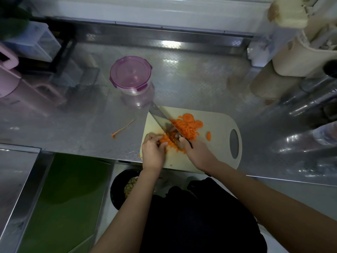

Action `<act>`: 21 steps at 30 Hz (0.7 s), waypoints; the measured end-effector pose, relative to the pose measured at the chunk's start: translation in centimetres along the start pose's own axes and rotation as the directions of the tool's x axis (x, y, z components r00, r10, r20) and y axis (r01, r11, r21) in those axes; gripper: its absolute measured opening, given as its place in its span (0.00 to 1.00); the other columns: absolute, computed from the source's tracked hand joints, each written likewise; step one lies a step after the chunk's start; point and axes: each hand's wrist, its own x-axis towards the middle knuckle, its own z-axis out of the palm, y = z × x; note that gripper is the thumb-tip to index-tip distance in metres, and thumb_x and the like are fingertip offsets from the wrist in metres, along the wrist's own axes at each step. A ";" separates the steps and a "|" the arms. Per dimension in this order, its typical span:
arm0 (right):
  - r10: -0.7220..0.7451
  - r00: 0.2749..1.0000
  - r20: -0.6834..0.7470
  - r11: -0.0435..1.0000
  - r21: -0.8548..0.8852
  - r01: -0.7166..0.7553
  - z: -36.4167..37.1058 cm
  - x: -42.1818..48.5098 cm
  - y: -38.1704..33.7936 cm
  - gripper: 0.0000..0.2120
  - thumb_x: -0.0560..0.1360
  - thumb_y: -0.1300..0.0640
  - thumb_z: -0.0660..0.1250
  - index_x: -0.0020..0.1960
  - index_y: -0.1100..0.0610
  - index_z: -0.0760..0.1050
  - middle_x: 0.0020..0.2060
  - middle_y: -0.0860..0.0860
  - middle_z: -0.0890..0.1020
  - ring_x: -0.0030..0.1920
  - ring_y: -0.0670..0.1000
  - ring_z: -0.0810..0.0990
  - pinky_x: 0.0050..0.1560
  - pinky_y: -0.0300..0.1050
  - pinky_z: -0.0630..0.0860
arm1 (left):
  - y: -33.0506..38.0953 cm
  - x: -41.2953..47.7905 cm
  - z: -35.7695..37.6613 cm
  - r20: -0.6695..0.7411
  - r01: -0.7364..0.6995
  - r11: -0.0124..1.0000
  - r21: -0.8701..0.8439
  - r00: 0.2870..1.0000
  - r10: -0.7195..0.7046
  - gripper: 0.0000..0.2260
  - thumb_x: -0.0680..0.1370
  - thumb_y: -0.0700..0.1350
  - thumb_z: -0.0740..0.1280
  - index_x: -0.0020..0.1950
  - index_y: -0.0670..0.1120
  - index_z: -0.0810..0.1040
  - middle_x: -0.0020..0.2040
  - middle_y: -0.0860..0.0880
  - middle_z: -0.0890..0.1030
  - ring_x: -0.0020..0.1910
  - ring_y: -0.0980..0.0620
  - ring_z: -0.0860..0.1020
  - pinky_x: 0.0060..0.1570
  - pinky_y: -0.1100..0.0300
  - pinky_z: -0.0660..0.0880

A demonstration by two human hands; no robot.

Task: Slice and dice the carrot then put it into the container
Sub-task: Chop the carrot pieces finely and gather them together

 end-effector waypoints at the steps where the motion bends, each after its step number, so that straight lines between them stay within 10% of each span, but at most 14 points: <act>1: -0.004 1.000 -0.012 1.000 -0.015 0.004 0.1 -0.2 -0.1 0.22 0.81 0.45 0.53 0.48 0.61 0.75 0.42 0.56 0.79 0.44 0.52 0.76 0.45 0.44 0.68 | -0.1 -0.1 0.0 0.009 -0.004 1.000 0.006 1.000 0.004 0.14 0.72 0.41 0.72 0.57 0.41 0.81 0.53 0.46 0.76 0.50 0.48 0.77 0.50 0.73 0.63; 11: -0.033 0.999 -0.004 0.993 -0.114 0.033 0.9 -2.0 0.0 0.23 0.81 0.45 0.54 0.33 0.59 0.68 0.27 0.51 0.70 0.29 0.48 0.70 0.32 0.43 0.63 | -0.5 -0.7 -0.6 -0.015 -0.005 1.000 -0.026 1.000 0.005 0.14 0.73 0.42 0.71 0.58 0.42 0.79 0.51 0.45 0.77 0.46 0.51 0.77 0.49 0.69 0.69; 21: 0.011 0.999 0.038 0.962 -0.274 0.000 2.3 -1.4 -0.5 0.23 0.81 0.42 0.51 0.31 0.53 0.62 0.27 0.50 0.67 0.34 0.56 0.72 0.36 0.44 0.64 | -0.5 0.0 -0.6 0.016 -0.068 0.996 0.050 0.998 0.067 0.06 0.74 0.35 0.68 0.49 0.38 0.83 0.49 0.43 0.81 0.46 0.46 0.79 0.48 0.70 0.67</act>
